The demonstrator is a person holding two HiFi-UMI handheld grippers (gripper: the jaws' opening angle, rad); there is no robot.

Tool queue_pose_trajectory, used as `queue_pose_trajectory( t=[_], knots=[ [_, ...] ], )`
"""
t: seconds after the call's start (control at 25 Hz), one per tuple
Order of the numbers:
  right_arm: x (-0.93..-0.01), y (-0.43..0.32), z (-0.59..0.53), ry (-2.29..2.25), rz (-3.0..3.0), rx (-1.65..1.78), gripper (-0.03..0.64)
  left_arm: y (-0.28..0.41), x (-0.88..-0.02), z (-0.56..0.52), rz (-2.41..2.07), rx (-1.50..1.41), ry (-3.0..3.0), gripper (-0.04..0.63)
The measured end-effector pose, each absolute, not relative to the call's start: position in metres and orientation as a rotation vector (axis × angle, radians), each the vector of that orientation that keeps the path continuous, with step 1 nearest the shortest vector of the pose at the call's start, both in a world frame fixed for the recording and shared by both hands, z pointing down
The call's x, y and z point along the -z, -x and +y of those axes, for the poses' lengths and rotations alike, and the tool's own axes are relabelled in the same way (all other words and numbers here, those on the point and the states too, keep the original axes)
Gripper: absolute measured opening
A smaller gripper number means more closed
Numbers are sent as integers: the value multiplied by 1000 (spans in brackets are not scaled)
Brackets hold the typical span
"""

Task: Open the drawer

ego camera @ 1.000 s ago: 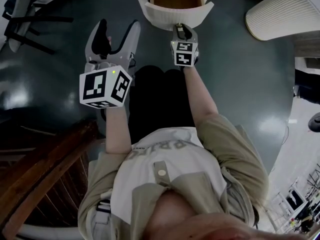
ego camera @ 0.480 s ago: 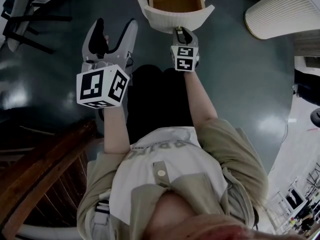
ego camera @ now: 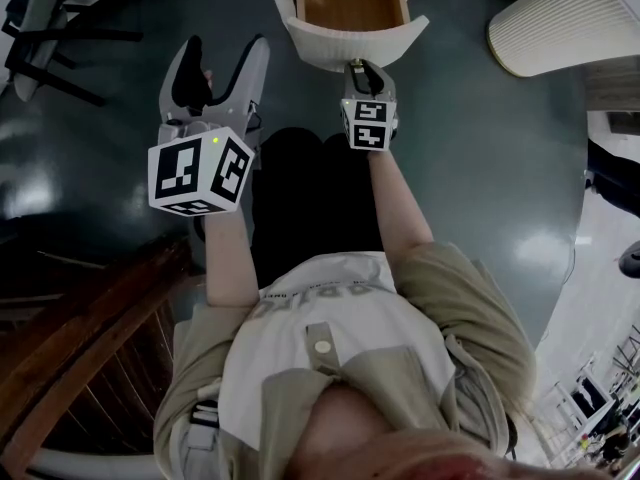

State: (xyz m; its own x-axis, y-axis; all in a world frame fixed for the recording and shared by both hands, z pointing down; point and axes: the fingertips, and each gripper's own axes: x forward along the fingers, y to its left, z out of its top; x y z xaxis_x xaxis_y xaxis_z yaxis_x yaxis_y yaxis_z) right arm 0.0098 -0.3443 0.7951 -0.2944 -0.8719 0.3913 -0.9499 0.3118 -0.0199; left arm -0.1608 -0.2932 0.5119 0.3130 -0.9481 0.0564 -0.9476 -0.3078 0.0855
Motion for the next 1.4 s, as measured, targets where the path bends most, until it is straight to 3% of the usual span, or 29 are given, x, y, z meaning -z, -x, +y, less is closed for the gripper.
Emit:
queue_pose_trajectory(
  t=[1.4],
  knots=[
    [-794,-13,-299,-1624,-2299,-378,109,162,-512,-276,-1847,-1,-2430,359]
  ],
)
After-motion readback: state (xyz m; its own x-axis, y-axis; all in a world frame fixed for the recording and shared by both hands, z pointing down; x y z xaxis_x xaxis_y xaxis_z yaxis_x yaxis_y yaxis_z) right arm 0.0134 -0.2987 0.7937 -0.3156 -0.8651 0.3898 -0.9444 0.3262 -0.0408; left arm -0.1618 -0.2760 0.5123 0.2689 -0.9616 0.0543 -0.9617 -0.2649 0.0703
